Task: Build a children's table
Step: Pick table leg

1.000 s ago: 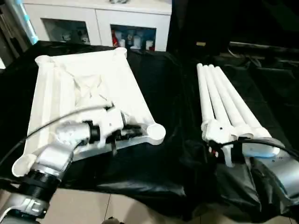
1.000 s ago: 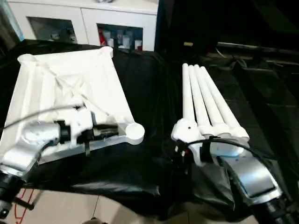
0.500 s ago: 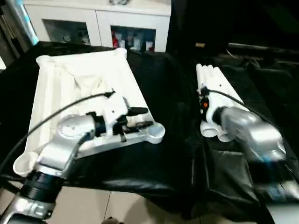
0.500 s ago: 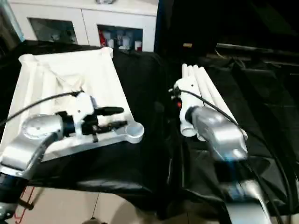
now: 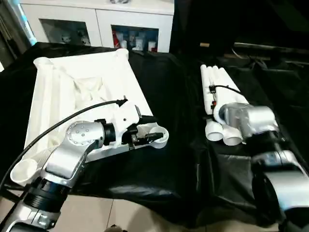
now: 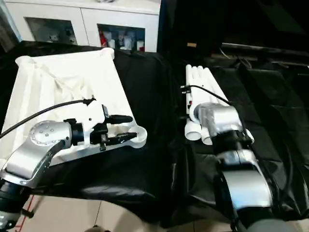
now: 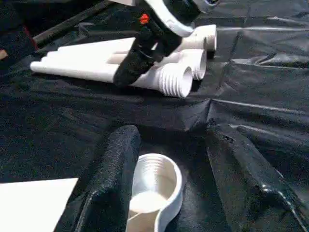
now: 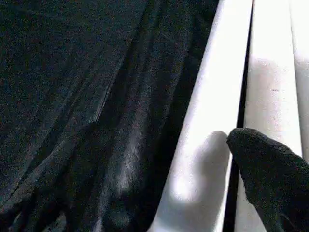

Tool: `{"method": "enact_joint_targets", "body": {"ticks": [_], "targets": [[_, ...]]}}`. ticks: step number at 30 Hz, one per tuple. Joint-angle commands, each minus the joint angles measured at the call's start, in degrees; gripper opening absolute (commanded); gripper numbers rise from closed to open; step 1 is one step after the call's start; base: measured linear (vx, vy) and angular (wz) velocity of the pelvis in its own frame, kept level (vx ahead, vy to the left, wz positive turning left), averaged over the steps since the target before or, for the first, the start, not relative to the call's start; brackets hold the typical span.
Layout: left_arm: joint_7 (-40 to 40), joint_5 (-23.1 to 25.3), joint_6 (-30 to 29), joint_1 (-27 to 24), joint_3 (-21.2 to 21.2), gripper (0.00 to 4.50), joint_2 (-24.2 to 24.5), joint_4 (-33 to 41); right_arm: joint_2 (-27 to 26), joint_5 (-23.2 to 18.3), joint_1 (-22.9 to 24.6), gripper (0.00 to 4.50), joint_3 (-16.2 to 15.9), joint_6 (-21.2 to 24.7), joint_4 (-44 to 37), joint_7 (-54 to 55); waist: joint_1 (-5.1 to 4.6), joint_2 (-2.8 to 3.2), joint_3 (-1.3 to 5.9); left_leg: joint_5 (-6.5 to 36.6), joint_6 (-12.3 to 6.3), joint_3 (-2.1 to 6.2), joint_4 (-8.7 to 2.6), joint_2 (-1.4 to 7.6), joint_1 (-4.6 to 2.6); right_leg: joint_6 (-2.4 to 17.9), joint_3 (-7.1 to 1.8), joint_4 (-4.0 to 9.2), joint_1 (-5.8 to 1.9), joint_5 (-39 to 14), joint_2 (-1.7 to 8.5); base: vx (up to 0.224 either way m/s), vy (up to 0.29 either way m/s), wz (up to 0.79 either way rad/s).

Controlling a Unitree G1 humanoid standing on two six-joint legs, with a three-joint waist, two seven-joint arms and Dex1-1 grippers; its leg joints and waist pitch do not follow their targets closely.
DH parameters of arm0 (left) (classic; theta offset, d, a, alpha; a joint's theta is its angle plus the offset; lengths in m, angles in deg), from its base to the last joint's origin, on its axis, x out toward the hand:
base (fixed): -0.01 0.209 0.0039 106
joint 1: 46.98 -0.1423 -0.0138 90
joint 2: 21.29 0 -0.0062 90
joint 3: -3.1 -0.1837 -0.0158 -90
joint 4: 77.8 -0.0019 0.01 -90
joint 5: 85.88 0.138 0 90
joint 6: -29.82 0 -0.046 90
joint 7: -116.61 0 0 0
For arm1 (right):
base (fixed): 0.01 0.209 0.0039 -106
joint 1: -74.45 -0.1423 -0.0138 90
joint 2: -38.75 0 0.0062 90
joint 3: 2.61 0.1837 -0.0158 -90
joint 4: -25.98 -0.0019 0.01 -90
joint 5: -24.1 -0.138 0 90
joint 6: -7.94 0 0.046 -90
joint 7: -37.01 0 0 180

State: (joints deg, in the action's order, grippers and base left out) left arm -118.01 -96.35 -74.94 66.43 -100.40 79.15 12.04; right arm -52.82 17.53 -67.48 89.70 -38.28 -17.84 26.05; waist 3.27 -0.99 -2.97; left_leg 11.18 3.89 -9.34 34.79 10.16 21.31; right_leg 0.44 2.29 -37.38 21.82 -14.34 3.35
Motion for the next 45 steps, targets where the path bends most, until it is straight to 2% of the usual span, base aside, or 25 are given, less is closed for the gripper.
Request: {"method": "enact_joint_targets", "body": {"ticks": [1, 6, 10, 18, 24, 32, 37, 38, 39, 45], "targets": [[-0.72, -0.58, -0.78, -0.15, -0.41, 2.55, 0.61, 1.99, -0.06, 0.80, -1.70, 4.50, 1.06, -2.34, 3.14, 1.09, 0.20, 0.28, 4.19, -1.96, -1.06, 0.10, -3.20, 2.25, -0.52, 16.34, -2.61, 2.82, -3.51, 15.28, 3.91, 0.000, 0.000, 0.00], [-1.63, -1.01, -1.66, -0.92, -0.59, 2.55, 1.51, 3.22, -0.55, 0.99, -4.05, 4.50, 0.99, -3.35, 8.82, 1.13, 0.16, 0.53, 4.19, -1.16, -0.92, 0.05, -3.19, 2.26, -0.64, 16.44, -2.53, 2.78, -3.38, 14.68, 3.79, 0.000, 0.000, 0.00], [-2.24, -1.14, -2.35, -0.97, -0.69, 2.55, 1.78, 3.73, -0.69, 1.04, -5.34, 4.50, 0.92, -2.41, 12.28, 0.48, 0.13, 0.58, 4.17, -0.92, -0.85, 0.00, -3.19, 2.31, -0.60, 16.61, -2.52, 2.78, -3.38, 14.56, 3.82, 0.000, 0.000, 0.00], [-2.61, -1.28, -2.98, -0.59, -1.00, 2.55, 2.05, 4.07, -0.63, 1.46, -6.65, 4.50, 1.45, -3.37, 17.68, 0.74, 0.24, 0.63, 4.21, -0.86, -0.65, -0.16, -3.14, 2.45, -0.58, 16.84, -2.42, 2.73, -3.31, 14.45, 3.80, 0.000, 0.000, 0.00], [-3.00, -1.25, -3.69, -0.43, -1.10, 2.60, 2.01, 4.52, -0.63, 1.28, -7.32, 3.85, 2.24, -3.85, 20.78, 1.28, 0.33, 0.61, 4.19, -0.61, -0.82, -0.24, -3.12, 2.55, -0.57, 17.03, -2.37, 2.69, -3.25, 14.12, 3.81, 0.000, 0.000, 0.00], [-3.06, -1.14, -3.89, -0.18, -1.39, 2.60, 2.09, 4.41, -0.56, 1.33, -7.91, 3.20, 2.87, -4.63, 22.65, 1.37, 0.34, 0.63, 4.13, -0.01, -0.75, -0.27, -3.15, 2.57, -0.52, 17.04, -2.34, 2.78, -3.18, 12.75, 3.88, 0.000, 0.000, 0.00], [-2.69, -0.77, -3.47, -0.06, -1.05, 2.60, 2.09, 4.42, -0.63, 0.59, -8.34, 2.75, 4.38, -5.42, 23.17, 1.87, 0.36, 0.65, 4.12, 0.23, -0.60, -0.28, -3.18, 2.58, -0.55, 16.86, -2.33, 2.81, -3.16, 12.45, 3.89, 0.000, 0.000, 0.00], [-2.59, -0.58, -3.27, 0.01, -1.00, 2.60, 2.10, 4.24, -0.64, 0.49, -8.39, 2.68, 4.55, -5.58, 23.20, 2.00, 0.39, 0.87, 4.13, 0.18, -0.49, -0.23, -3.15, 2.55, -0.54, 16.86, -2.31, 2.78, -3.13, 12.45, 3.89, 0.000, 0.000, 0.00], [-2.59, -0.58, -3.27, 0.01, -1.00, 2.60, 2.10, 4.24, -0.64, 0.49, -8.39, 2.56, 4.55, -5.58, 23.20, 2.00, 0.33, 0.73, 4.17, 0.00, -0.52, -0.26, -3.13, 2.54, -0.54, 16.88, -2.31, 2.77, -3.17, 12.88, 3.83, 0.000, 0.000, 0.00], [-0.68, 0.58, -2.79, 0.63, -0.65, 2.60, 1.53, 2.87, -0.60, -1.58, -7.86, 2.08, 7.29, -7.02, 23.42, 3.43, 0.38, 0.91, 4.19, 0.48, -0.62, -0.24, -3.13, 2.58, -0.54, 16.91, -2.33, 2.78, -3.17, 13.10, 3.88, 0.000, 0.000, 0.00]]}}
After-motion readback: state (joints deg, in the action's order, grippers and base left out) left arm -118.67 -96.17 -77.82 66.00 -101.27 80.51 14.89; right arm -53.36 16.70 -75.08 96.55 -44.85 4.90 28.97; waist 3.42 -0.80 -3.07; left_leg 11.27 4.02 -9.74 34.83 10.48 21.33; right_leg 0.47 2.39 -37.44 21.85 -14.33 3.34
